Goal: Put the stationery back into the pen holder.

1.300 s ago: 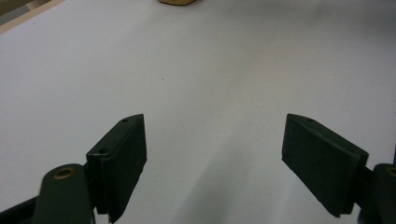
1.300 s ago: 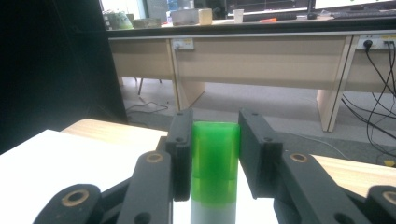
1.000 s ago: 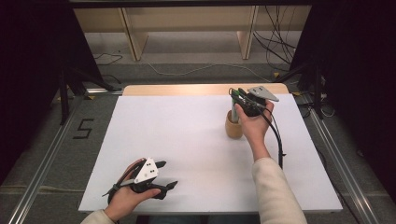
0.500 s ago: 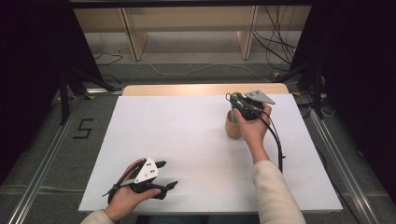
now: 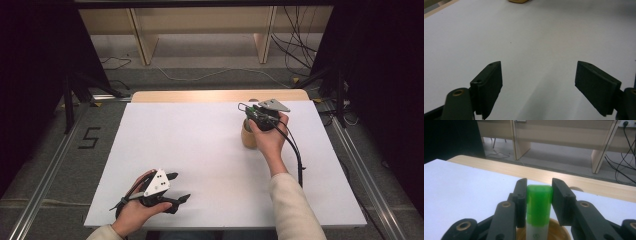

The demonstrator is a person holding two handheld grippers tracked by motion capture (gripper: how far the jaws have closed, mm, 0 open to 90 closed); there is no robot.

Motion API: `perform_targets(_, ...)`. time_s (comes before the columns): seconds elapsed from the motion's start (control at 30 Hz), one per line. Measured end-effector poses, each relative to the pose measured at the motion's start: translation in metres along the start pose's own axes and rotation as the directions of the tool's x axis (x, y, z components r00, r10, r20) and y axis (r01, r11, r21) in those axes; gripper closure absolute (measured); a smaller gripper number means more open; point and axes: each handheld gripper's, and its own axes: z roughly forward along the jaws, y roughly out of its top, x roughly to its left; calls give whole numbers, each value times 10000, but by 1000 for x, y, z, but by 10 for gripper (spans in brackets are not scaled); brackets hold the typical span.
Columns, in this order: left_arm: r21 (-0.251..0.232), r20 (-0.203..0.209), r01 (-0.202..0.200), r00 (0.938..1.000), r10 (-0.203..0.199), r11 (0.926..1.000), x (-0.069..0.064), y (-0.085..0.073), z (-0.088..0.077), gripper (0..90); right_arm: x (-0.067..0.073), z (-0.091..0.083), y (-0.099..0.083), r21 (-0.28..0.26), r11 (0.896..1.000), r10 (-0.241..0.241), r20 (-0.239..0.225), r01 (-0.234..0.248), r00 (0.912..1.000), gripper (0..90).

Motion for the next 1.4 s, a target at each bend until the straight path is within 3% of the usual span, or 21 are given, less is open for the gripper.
perform_targets(0.37,36,9,-79,10000,79,10000,0,0,0,220,-1,-1,0,175,9998,-94,177,91,9998,644)
perform_targets(0.77,46,12,-79,10000,79,10000,1,0,0,220,-3,-9,6,97,9999,60,-223,-58,9997,432)
perform_targets(1.03,6,-13,24,10000,-24,10000,0,0,0,219,-7,-30,12,498,9988,54,-425,-33,9991,300)
perform_targets(1.13,23,-32,10,10000,-9,10000,1,0,1,219,-8,-41,12,709,9974,-108,-526,145,9986,293)
perform_targets(1.4,76,-22,-10,10000,10,10000,1,-1,1,219,-11,-68,5,832,9965,108,-854,-37,9963,270)
